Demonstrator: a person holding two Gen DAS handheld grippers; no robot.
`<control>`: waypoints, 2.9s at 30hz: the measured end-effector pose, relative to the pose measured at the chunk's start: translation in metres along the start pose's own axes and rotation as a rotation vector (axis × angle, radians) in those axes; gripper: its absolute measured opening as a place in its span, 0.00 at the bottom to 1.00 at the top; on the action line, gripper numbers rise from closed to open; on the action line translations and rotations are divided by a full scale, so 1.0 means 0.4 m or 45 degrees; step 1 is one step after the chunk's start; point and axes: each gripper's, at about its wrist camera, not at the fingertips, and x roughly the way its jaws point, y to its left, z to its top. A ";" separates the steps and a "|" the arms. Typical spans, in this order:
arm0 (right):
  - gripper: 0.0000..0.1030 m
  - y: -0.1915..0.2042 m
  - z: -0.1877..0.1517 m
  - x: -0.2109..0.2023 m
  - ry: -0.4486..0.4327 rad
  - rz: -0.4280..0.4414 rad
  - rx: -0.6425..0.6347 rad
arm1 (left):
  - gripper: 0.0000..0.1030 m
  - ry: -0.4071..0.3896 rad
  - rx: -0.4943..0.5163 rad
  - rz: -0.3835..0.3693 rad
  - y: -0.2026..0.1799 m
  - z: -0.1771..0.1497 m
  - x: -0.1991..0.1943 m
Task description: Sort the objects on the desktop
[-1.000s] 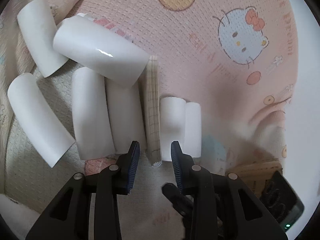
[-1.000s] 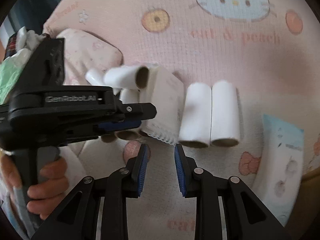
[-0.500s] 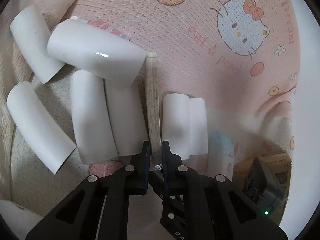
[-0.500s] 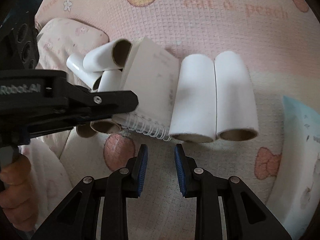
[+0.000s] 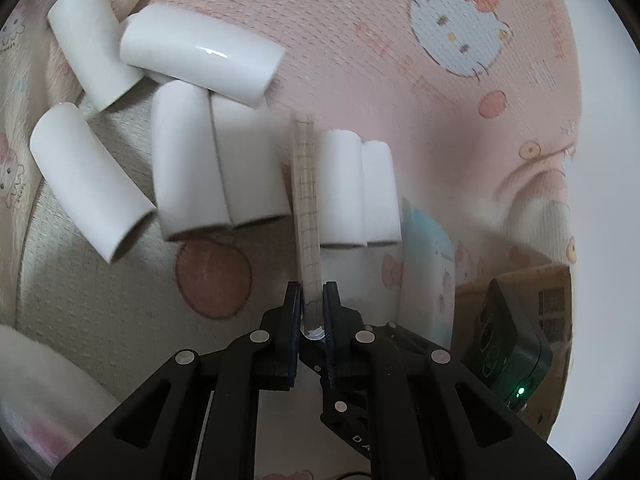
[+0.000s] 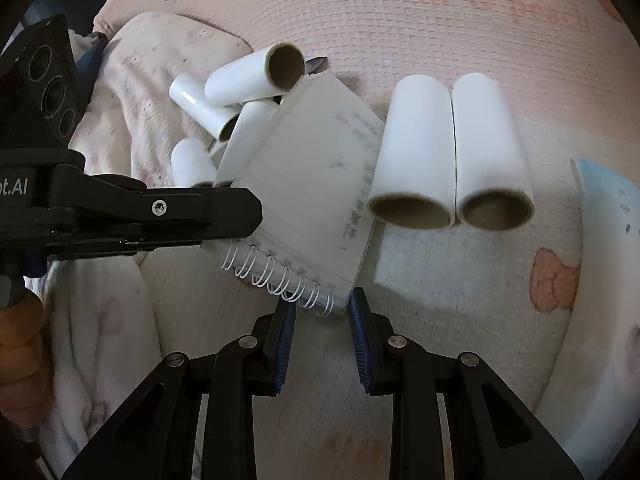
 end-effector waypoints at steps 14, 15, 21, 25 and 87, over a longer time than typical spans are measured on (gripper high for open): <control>0.23 0.006 -0.136 -0.140 0.054 -0.076 0.047 | 0.13 0.068 0.069 0.022 -0.063 -0.142 0.010; 0.23 0.011 -0.147 -0.154 0.042 -0.055 0.040 | 0.13 0.079 0.087 0.040 -0.069 -0.152 0.017; 0.23 0.037 -0.187 -0.198 0.021 -0.114 0.008 | 0.13 0.080 0.190 0.114 -0.106 -0.194 0.025; 0.23 -0.003 -0.223 -0.201 0.015 -0.080 0.121 | 0.15 0.093 0.188 0.122 -0.101 -0.203 0.019; 0.73 0.072 -0.088 -0.049 0.200 -0.337 0.157 | 0.50 0.219 -0.276 -0.094 0.074 -0.017 0.093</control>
